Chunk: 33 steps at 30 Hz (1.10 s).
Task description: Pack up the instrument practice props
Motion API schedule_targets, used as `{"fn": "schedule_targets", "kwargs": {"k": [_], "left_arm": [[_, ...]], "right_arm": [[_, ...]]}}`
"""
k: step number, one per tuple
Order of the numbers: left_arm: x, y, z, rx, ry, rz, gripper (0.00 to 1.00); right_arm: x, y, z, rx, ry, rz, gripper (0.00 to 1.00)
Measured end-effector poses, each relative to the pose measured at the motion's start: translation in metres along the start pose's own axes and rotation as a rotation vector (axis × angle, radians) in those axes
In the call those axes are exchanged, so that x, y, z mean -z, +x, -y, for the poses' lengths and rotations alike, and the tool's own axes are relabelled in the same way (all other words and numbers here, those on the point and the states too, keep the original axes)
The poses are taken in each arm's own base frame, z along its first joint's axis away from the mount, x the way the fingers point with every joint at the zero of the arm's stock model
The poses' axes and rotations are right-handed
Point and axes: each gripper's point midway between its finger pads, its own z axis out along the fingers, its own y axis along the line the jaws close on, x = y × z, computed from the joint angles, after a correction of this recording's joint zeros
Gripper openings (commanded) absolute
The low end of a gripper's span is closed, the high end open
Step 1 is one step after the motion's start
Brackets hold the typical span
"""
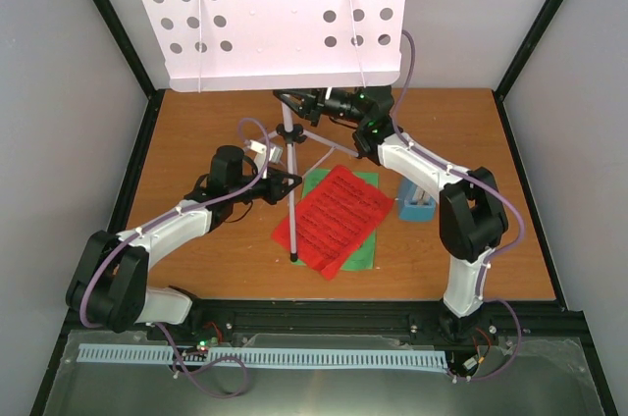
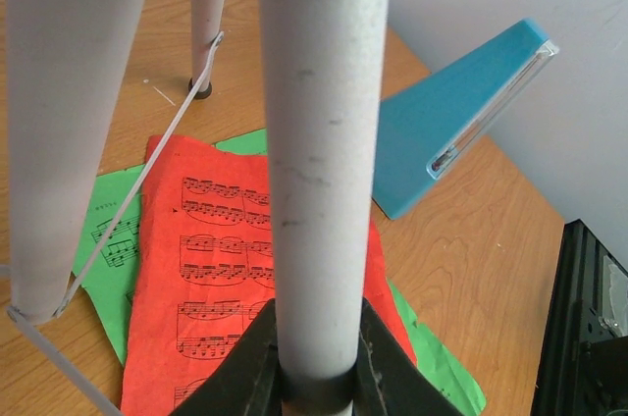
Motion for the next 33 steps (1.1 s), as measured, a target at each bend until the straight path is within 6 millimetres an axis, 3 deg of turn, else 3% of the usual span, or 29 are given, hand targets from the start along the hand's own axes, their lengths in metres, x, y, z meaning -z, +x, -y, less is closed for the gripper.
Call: {"fn": "schedule_targets", "kwargs": {"k": [3,4,13,19,23,33], "left_arm": [[0.0,-0.001,-0.001,-0.002,-0.005,0.003,0.0],[0.0,-0.001,0.0,-0.001,-0.004,0.003,0.0],[0.006,-0.007,-0.005,-0.027,-0.083,0.007,0.0],[0.02,-0.032,-0.006,-0.066,-0.173,0.054,0.0],[0.036,-0.051,0.0,-0.122,-0.216,0.107,0.0],[0.083,-0.076,0.022,-0.258,-0.302,0.224,0.0]], "right_arm": [[-0.001,0.002,0.0,0.033,-0.006,-0.001,0.04],[0.0,0.002,0.0,0.067,-0.007,0.002,0.03],[-0.005,-0.001,0.002,0.066,-0.005,-0.012,0.03],[-0.019,-0.01,0.004,0.057,0.003,-0.014,0.03],[-0.029,-0.017,-0.006,0.066,-0.011,0.005,0.03],[-0.053,-0.016,-0.041,-0.033,-0.056,0.039,0.03]]}}
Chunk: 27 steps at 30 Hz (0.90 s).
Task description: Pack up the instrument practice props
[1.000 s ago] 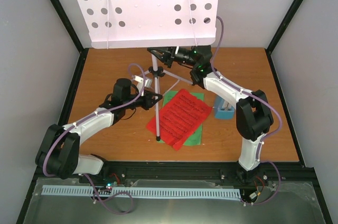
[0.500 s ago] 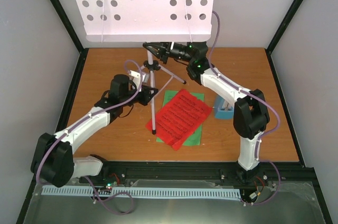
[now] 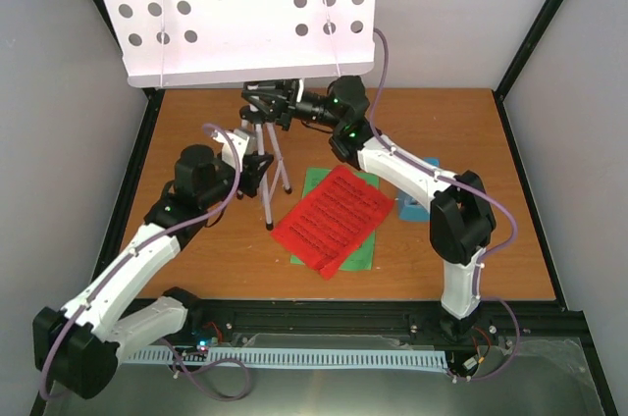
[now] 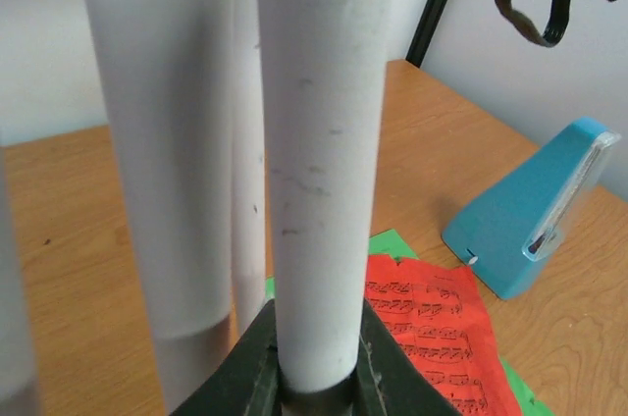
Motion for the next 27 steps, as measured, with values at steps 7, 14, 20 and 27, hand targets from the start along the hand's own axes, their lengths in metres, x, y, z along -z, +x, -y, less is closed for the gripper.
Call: {"fn": "schedule_targets", "kwargs": {"k": [7,14,20,27], "left_arm": [[0.026,0.007,0.001,-0.04,-0.03,0.026,0.0],[0.031,0.035,-0.002,-0.047,-0.036,0.039,0.0],[0.022,0.054,-0.005,-0.048,-0.028,0.037,0.06],[0.021,0.054,0.004,-0.025,0.013,0.05,0.49]], "right_arm": [[-0.011,0.017,-0.021,-0.094,0.001,-0.01,0.03],[-0.009,0.042,-0.032,-0.11,0.028,-0.008,0.03],[0.0,0.061,-0.029,-0.106,0.063,0.001,0.03],[0.011,0.056,-0.031,-0.074,0.105,0.034,0.03]]}}
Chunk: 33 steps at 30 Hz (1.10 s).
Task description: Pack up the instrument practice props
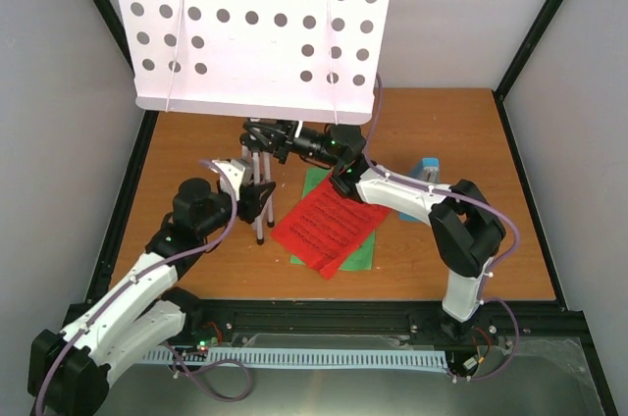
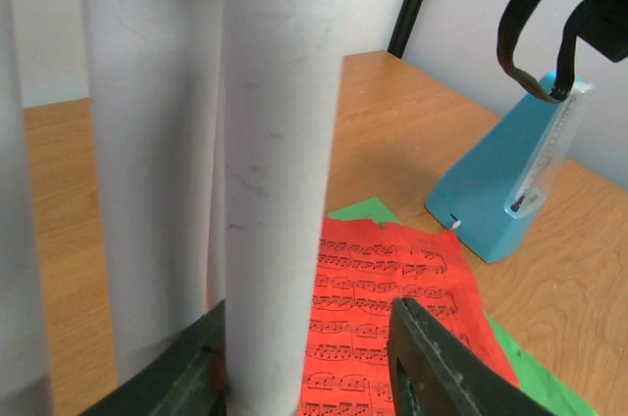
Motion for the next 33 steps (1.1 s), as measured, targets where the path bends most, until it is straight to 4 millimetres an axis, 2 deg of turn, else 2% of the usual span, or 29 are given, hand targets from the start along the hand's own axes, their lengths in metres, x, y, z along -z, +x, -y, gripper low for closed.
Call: {"fn": "schedule_targets", "kwargs": {"k": [2,7,14,18,21,24,26,29,33], "left_arm": [[0.003,-0.001,0.004,0.021,0.016,0.005,0.56],[0.017,-0.003,0.011,0.111,0.042,0.032,0.67],[0.039,-0.007,0.015,0.223,0.038,0.071,0.76],[0.05,-0.025,-0.001,0.242,-0.054,0.125,0.85],[0.055,-0.038,0.001,0.228,-0.055,0.144,0.88],[0.06,-0.048,0.002,0.209,-0.06,0.152,0.96],[0.06,-0.049,0.002,0.188,-0.065,0.154,0.99],[0.055,-0.045,0.003,0.171,-0.048,0.137,0.99],[0.038,-0.029,-0.002,0.18,-0.047,0.095,1.0]], "right_arm": [[0.001,-0.001,-0.001,0.004,0.007,0.0,0.03],[0.001,-0.003,-0.005,-0.008,0.019,-0.011,0.03],[-0.001,-0.003,-0.016,-0.007,0.018,-0.044,0.03],[0.0,0.0,-0.02,-0.016,0.007,-0.071,0.03],[-0.001,0.005,-0.024,-0.027,-0.005,-0.091,0.03],[-0.001,0.006,-0.026,-0.025,-0.01,-0.095,0.03],[-0.001,0.006,-0.026,-0.023,-0.011,-0.096,0.03],[-0.001,0.006,-0.026,-0.023,-0.009,-0.096,0.03],[-0.001,0.006,-0.026,-0.024,-0.008,-0.097,0.03]]}}
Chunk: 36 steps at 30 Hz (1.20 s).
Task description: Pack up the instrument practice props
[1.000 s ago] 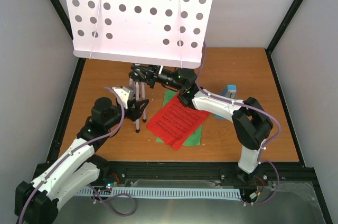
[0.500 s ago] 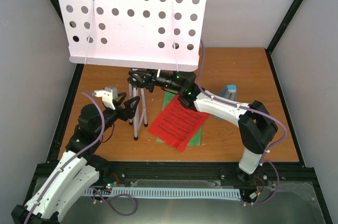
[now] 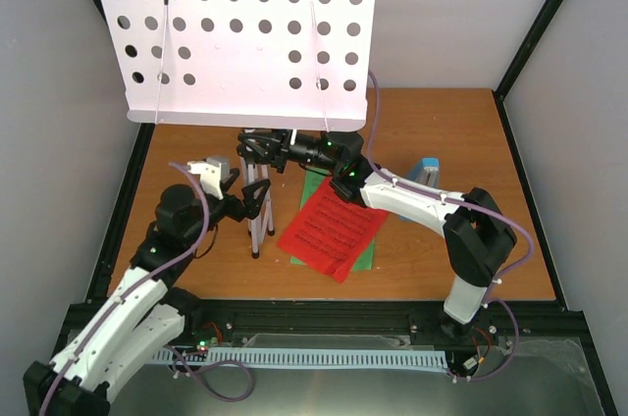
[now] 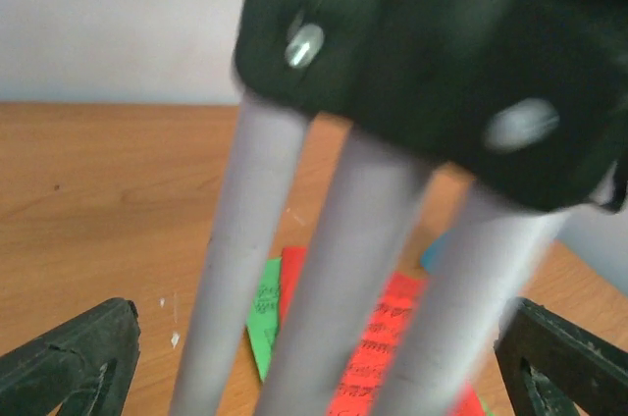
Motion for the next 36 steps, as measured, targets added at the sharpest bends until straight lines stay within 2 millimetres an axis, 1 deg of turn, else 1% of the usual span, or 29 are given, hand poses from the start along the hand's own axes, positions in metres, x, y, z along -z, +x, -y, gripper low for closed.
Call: {"fn": "schedule_targets", "kwargs": {"k": [3,5,7,9,16,18,21,25,28,31,33,34,36], "left_arm": [[-0.015,0.017,-0.011,0.009,-0.02,-0.038,0.99],[-0.025,0.032,-0.016,0.013,-0.021,-0.065,0.97],[-0.031,0.044,-0.02,0.013,-0.014,-0.086,0.91],[-0.035,0.051,-0.02,0.005,-0.002,-0.094,0.79],[-0.036,0.051,-0.018,-0.027,0.031,-0.032,0.56],[-0.036,0.053,-0.019,-0.031,0.033,-0.035,0.46],[-0.037,0.055,-0.016,-0.068,0.046,-0.04,0.37],[-0.035,0.059,-0.017,-0.062,0.043,-0.059,0.23],[-0.029,0.058,-0.018,-0.054,0.023,-0.071,0.16],[-0.023,0.052,-0.016,-0.027,0.01,-0.093,0.1],[-0.02,0.048,-0.014,-0.002,0.003,-0.115,0.03],[-0.018,0.046,-0.013,0.013,0.002,-0.128,0.01],[-0.017,0.047,-0.009,0.049,0.009,-0.163,0.0]], "right_arm": [[0.0,0.0,0.0,-0.001,0.0,0.0,0.03],[0.0,0.0,0.0,-0.001,0.001,0.0,0.03],[0.0,0.0,0.0,-0.001,0.003,0.0,0.03],[0.001,0.0,0.0,-0.001,0.006,0.001,0.03],[0.001,-0.001,0.006,-0.008,0.043,0.006,0.03],[0.001,0.002,0.009,-0.026,0.057,-0.003,0.03],[0.002,0.004,0.016,-0.062,0.096,-0.006,0.03],[0.0,0.008,0.026,-0.122,0.148,-0.04,0.03],[-0.005,0.01,0.035,-0.171,0.174,-0.071,0.03],[-0.014,0.009,0.043,-0.225,0.197,-0.101,0.03],[-0.019,0.007,0.047,-0.259,0.212,-0.114,0.03],[-0.02,0.007,0.05,-0.28,0.22,-0.118,0.03],[-0.02,0.009,0.054,-0.316,0.237,-0.118,0.03]]}}
